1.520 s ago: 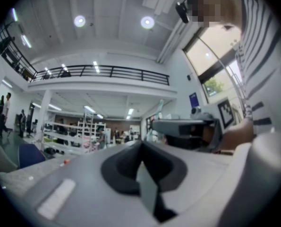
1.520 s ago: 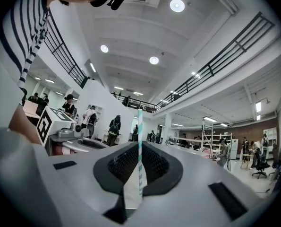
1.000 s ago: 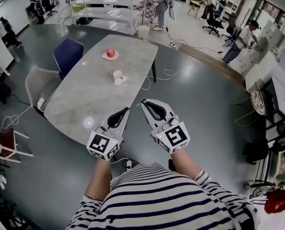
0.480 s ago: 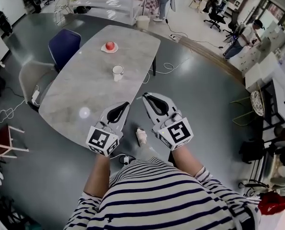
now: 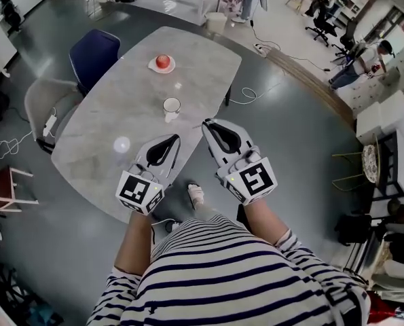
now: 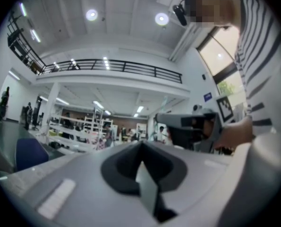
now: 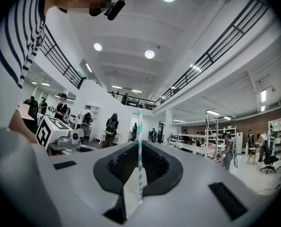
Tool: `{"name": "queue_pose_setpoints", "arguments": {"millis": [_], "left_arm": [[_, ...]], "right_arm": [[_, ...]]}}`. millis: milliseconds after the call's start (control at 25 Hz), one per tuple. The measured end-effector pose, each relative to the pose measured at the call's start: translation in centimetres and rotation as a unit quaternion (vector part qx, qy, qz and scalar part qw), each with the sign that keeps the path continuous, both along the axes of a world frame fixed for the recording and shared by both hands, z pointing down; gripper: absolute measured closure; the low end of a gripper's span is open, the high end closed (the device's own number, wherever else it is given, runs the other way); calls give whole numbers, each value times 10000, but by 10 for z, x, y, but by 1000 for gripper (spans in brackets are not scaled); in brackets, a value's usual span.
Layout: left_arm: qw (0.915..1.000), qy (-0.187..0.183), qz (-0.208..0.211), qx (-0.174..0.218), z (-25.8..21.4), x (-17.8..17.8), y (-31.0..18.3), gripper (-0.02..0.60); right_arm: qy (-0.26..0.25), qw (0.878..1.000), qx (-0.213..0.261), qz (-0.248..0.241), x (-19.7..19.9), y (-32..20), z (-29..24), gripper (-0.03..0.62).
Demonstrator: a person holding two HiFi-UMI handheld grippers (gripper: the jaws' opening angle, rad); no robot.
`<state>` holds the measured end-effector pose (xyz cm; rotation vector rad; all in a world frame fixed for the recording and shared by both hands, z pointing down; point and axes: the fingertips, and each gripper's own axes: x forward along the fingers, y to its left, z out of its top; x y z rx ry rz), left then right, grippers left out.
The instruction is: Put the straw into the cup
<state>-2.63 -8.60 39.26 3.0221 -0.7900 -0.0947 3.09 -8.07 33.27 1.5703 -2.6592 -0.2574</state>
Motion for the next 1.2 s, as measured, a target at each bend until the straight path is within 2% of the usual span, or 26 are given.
{"name": "queue_pose_setpoints", "arguments": {"millis": [200, 360, 680, 1200], "left_arm": [[9998, -89, -159, -27, 1, 16, -40, 574], [9989, -159, -444, -75, -1, 23, -71, 575], [9955, -308, -895, 86, -5, 32, -140, 575], [9910, -426, -1263, 75, -2, 31, -173, 575]], "right_arm": [[-60, 9997, -37, -220, 16, -45, -3, 571], [-141, 9986, -59, -502, 27, -81, -7, 571], [-237, 9938, 60, -1083, 33, -153, -13, 571], [-108, 9890, -187, -1462, 27, -201, 7, 571]]}}
